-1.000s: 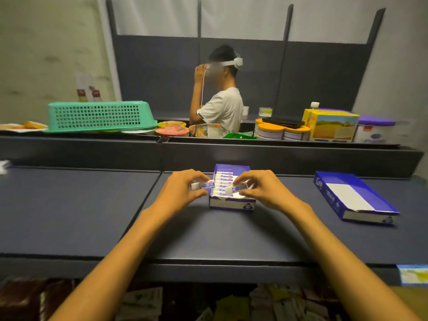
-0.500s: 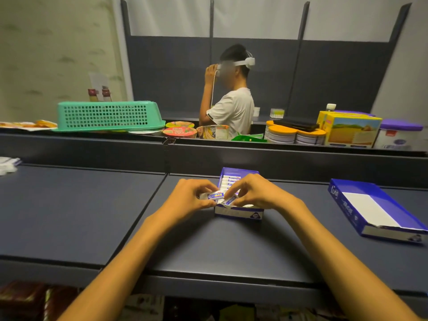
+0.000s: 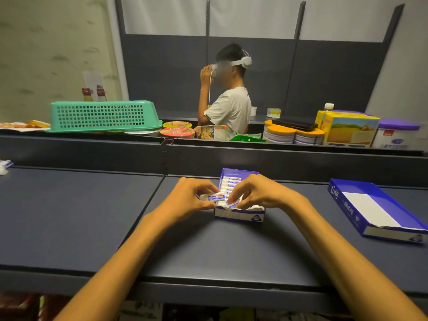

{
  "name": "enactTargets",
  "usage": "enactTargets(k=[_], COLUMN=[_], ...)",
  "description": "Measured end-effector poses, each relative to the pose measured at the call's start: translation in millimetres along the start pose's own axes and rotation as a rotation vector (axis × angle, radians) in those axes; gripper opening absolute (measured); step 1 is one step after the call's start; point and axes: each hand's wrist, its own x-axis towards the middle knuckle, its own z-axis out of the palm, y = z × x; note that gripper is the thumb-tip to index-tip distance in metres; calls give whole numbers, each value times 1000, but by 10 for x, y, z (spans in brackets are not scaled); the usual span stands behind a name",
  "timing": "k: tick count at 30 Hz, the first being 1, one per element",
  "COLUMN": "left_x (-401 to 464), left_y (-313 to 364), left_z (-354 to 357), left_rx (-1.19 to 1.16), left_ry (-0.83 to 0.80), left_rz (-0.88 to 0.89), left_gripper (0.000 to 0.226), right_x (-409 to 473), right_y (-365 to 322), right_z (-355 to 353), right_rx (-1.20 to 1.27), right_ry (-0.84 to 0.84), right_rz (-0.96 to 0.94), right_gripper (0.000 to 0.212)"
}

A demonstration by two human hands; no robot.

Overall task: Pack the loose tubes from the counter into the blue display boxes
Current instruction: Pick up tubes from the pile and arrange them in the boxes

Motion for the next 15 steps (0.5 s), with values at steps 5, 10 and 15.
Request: enactTargets(k=[5, 10, 15], left_x=[5, 22, 20], left_y=[-25, -25, -6], left_z=[-3, -10, -13], left_rx=[1, 18, 21], left_ry=[-15, -36, -42], left_rz=[0, -17, -20], left_gripper=[29, 30, 29], right_x=[-60, -75, -52], right_y=[73, 83, 60], right_z=[5, 11, 49], right_rx=[39, 42, 8], right_ry=[-13, -2, 22], right_rz=[27, 39, 27], right_gripper=[25, 20, 23])
